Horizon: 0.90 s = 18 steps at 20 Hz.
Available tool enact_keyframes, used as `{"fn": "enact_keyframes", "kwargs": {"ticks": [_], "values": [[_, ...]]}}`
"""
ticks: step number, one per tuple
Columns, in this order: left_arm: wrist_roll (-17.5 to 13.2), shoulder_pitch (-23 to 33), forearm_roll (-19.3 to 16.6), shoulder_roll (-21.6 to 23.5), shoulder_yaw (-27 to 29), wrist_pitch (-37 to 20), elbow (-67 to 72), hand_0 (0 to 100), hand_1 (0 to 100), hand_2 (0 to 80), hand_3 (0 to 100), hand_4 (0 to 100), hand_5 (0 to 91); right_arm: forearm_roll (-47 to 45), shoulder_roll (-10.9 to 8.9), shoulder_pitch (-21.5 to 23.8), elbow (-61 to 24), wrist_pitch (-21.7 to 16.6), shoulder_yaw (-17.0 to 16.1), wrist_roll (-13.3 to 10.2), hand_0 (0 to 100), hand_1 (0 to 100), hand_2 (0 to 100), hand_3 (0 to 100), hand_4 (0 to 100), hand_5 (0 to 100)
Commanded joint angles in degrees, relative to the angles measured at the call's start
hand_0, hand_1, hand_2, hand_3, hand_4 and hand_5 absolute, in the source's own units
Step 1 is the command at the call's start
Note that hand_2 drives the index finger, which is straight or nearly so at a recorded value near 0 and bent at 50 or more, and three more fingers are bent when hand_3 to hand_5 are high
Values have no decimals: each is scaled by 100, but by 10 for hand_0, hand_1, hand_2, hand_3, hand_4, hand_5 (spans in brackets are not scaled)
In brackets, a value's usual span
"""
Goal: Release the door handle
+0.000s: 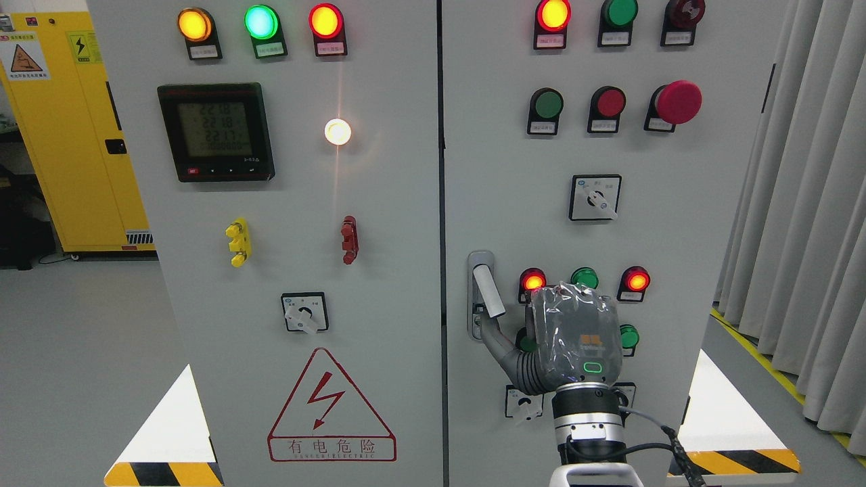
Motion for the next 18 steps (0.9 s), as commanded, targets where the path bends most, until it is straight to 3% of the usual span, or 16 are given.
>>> {"fn": "enact_keyframes", "kwargs": {"ticks": [1, 18], "values": [[1, 0, 0, 0, 0, -2, -88, 120, 556, 0, 0, 0, 0, -4, 11, -2, -5, 1, -58, -8, 405, 320, 1000, 1000, 1000, 1000], [1, 0, 0, 0, 0, -2, -88, 120, 556, 0, 0, 0, 0, -13, -7, -2, -40, -25, -181, -8, 444, 316, 1000, 1000, 1000, 1000]]}}
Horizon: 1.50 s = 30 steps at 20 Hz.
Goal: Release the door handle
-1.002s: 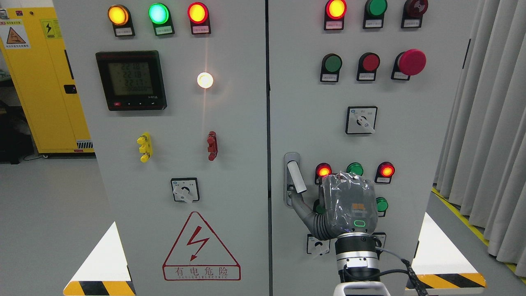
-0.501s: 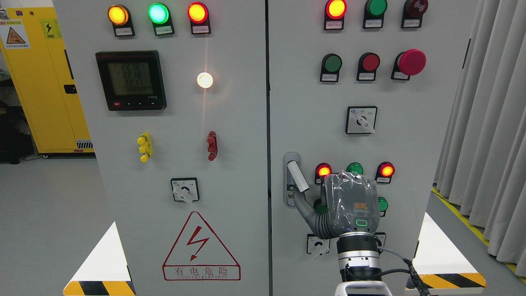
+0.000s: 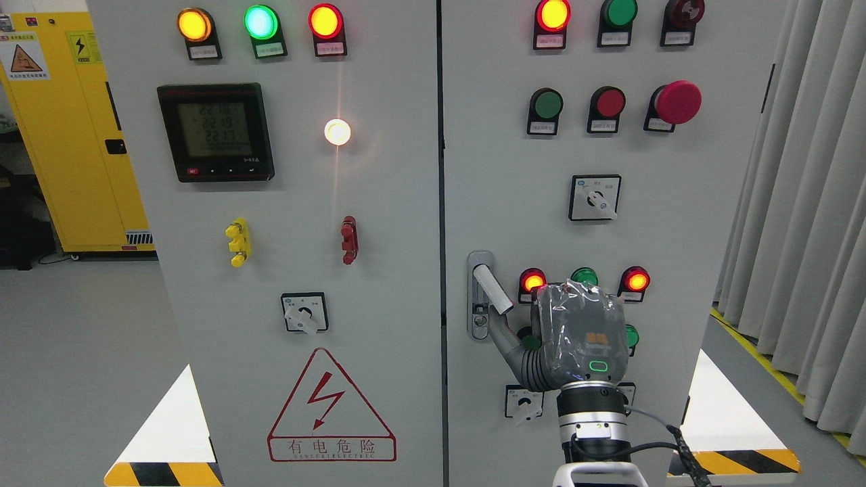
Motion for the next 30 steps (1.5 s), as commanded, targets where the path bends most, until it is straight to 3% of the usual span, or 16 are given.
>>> {"fn": "enact_keyframes", "kwargs": {"ticks": [1, 15, 20, 30], "values": [[0, 0, 0, 0, 0, -2, -88, 120, 556, 0, 0, 0, 0, -1, -10, 0, -19, -9, -97, 2, 445, 316, 1000, 1000, 1000, 1000], [0, 0, 0, 0, 0, -2, -88, 120, 556, 0, 0, 0, 0, -10, -10, -9, -63, -27, -97, 28, 458, 313, 1000, 1000, 1000, 1000], [0, 0, 0, 0, 0, -2, -88, 120, 556, 0, 0, 0, 0, -28, -10, 0, -72, -36, -97, 37, 513, 272, 1000, 1000, 1000, 1000], [0, 0, 0, 0, 0, -2, -88, 120, 556, 0, 0, 0, 0, -37, -10, -18, -63, -36, -97, 55, 452, 261, 1000, 1000, 1000, 1000]]}}
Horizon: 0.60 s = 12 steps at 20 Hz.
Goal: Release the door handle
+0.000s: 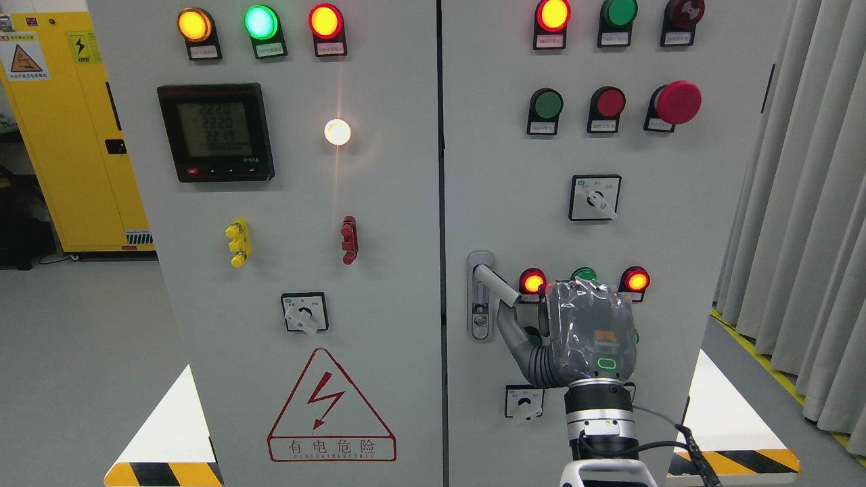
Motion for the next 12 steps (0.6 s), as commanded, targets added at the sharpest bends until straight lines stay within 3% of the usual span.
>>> {"fn": "enact_keyframes", "kwargs": {"ticks": [1, 12], "values": [[0, 0, 0, 0, 0, -2, -88, 120, 556, 0, 0, 0, 0, -4, -1, -12, -12, -4, -7, 12, 450, 261, 1000, 1000, 1000, 1000], [0, 0, 0, 0, 0, -2, -88, 120, 556, 0, 0, 0, 0, -4, -10, -47, -30, -4, -59, 3, 420, 268, 1000, 1000, 1000, 1000]]}}
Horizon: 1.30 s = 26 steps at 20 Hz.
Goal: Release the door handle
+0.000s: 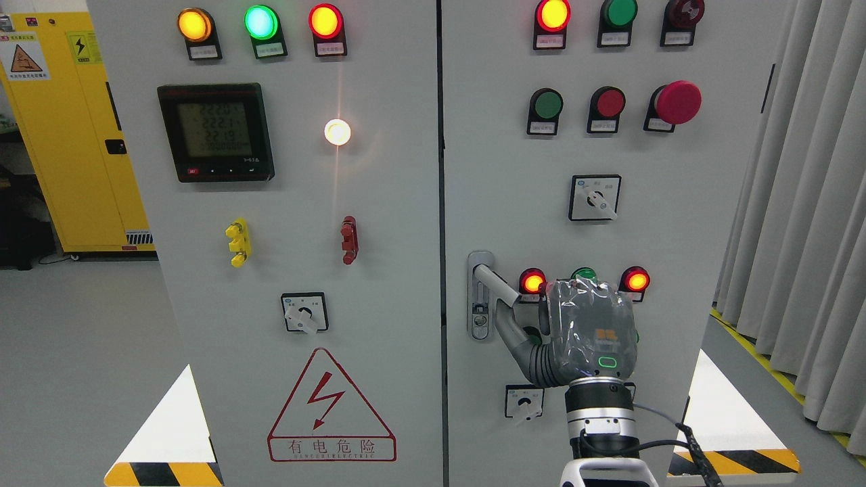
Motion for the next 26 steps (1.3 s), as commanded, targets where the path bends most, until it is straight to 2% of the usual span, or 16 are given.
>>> {"fn": "enact_keyframes", "kwargs": {"ticks": [1, 26], "values": [[1, 0, 0, 0, 0, -2, -88, 120, 556, 0, 0, 0, 0, 0, -7, -21, -19, -4, -53, -10, 419, 269, 1000, 1000, 1000, 1000], [1, 0, 0, 0, 0, -2, -88, 120, 556, 0, 0, 0, 0, -9, -34, -135, -19, -12, -123, -1, 400, 286, 1000, 1000, 1000, 1000]]}}
